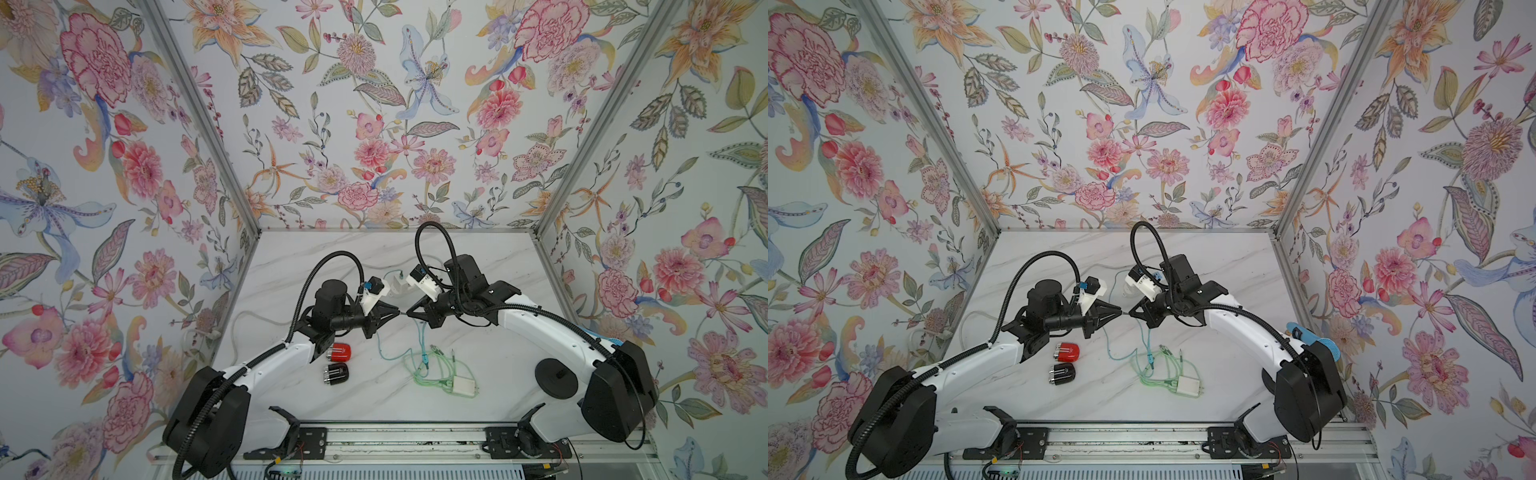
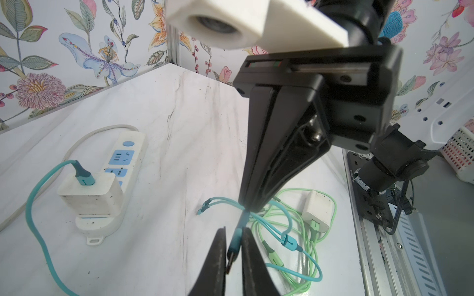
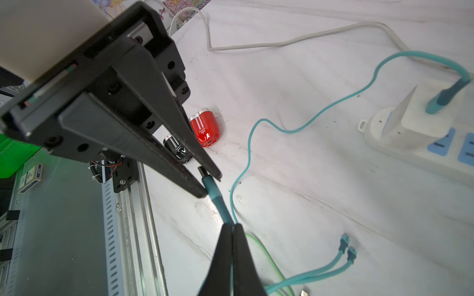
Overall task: Charge the electric shaver
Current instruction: Pick up the charging cable from the center of the board.
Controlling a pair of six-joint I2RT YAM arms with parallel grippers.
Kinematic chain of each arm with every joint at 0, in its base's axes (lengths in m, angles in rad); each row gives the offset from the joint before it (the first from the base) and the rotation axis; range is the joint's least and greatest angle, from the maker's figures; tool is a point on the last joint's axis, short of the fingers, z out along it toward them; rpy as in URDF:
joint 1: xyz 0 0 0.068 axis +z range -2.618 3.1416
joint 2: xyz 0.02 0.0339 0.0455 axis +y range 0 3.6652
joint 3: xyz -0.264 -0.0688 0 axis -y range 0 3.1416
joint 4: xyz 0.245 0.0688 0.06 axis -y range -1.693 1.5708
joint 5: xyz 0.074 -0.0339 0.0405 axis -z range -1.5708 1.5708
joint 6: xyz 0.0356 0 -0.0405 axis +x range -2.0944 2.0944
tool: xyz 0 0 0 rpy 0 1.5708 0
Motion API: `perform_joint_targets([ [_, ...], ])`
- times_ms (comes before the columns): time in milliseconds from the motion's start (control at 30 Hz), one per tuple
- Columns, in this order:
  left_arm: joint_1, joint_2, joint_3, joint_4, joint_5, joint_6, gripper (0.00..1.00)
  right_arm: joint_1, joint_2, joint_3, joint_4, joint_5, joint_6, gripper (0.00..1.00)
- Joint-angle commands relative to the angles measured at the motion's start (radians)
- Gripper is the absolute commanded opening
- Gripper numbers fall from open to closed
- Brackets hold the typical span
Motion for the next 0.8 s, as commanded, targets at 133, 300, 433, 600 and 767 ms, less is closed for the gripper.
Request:
perform_joint_targets([
  [133, 0.0, 0.013, 0.012, 0.014, 0.039, -0.007, 0.0, -0.006, -0.009, 0.043, 0.015, 0.003, -0.028, 0.0],
  [300, 0.004, 0.006, 0.011, 0.015, 0.033, -0.008, 0.0, -0.006, -0.009, 0.036, 0.013, 0.013, -0.031, 0.0],
  [433, 0.009, -0.004, 0.014, 0.0, 0.03, -0.004, 0.0, -0.019, -0.02, 0.014, 0.012, 0.013, -0.033, 0.0],
  [600, 0.008, 0.0, 0.028, -0.025, 0.033, 0.003, 0.0, -0.026, -0.032, 0.002, 0.007, 0.01, -0.044, 0.29],
  [767, 0.008, -0.011, 0.041, -0.069, 0.02, 0.024, 0.0, -0.061, -0.067, -0.006, -0.02, 0.007, -0.075, 0.4],
])
